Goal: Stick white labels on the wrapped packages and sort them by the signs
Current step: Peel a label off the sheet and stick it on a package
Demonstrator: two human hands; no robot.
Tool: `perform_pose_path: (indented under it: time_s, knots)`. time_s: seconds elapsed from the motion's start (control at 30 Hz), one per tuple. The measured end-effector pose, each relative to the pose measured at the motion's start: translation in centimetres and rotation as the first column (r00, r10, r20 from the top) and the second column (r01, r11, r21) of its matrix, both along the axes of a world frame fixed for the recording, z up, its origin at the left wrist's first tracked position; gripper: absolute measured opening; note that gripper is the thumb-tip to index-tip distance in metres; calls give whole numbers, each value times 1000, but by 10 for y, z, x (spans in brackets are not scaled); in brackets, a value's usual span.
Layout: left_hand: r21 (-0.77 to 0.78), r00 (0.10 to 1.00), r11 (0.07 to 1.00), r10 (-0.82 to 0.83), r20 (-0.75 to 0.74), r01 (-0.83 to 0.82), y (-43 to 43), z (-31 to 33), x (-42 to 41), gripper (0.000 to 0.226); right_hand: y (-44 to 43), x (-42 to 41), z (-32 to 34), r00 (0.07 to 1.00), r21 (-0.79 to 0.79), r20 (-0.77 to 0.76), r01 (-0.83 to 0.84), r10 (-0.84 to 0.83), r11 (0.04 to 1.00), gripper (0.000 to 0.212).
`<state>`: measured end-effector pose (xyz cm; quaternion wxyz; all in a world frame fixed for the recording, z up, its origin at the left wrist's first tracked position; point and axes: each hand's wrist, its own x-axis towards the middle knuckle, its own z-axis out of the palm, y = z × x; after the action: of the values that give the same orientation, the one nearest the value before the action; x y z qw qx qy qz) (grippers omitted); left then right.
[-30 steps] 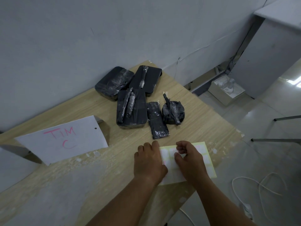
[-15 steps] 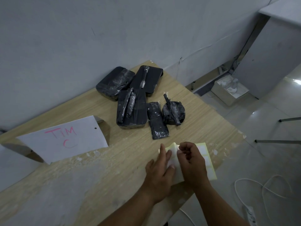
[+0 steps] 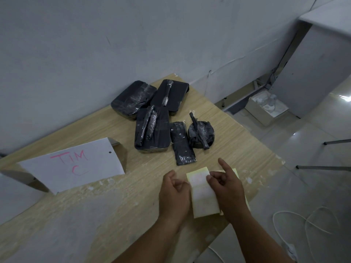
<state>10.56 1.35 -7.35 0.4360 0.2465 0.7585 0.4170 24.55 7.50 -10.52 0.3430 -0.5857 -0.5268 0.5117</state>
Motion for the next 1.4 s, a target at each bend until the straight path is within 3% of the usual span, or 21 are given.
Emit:
perform_pose_path:
  time_s: [0.1, 0.17, 0.27, 0.4, 0.67, 0.97, 1.1, 1.2, 1.27, 1.33, 1.4]
  knots:
    - [-108, 997, 994, -24, 79, 33, 6, 1, -6, 46, 0, -3, 3, 998, -26, -51, 20, -22, 999, 57]
    - [-145, 970, 989, 31, 240, 4, 11, 3, -12, 33, 0, -6, 5, 999, -26, -45, 13, -14, 1000, 49]
    - [-107, 923, 994, 24, 385, 19, 13, 5, -21, 15, -2, -9, 8, 997, 14, 58, -47, 46, 999, 38]
    - [-45, 833, 999, 13, 553, 14, 12, 10, -29, 15, -4, -15, 14, 974, 111, 198, -134, 111, 985, 33]
    - [-37, 752, 999, 31, 658, -8, 11, 10, -31, 23, -4, -27, 15, 938, 181, 308, -220, 157, 959, 29]
    - [-41, 739, 999, 45, 672, -23, 13, 11, -33, 17, 1, -28, 17, 963, 60, 213, -179, 163, 982, 13]
    - [-80, 727, 994, 110, 677, -76, 14, 9, -34, 25, 1, -28, 18, 966, 56, 197, -183, 168, 982, 10]
    - [-64, 793, 994, 105, 600, -84, 15, 7, -36, 22, 1, -27, 19, 965, 65, 197, -191, 176, 979, 11]
    - [-26, 889, 998, 68, 454, -63, 15, 4, -40, 20, 0, -27, 19, 960, 61, 211, -200, 184, 978, 10]
    - [32, 986, 999, -25, 164, 20, 14, 1, -46, 21, -1, -28, 19, 953, 48, 234, -208, 192, 977, 10]
    - [62, 955, 982, -160, -249, 181, 12, -3, -53, 18, -2, -29, 19, 942, 39, 269, -216, 198, 976, 10]
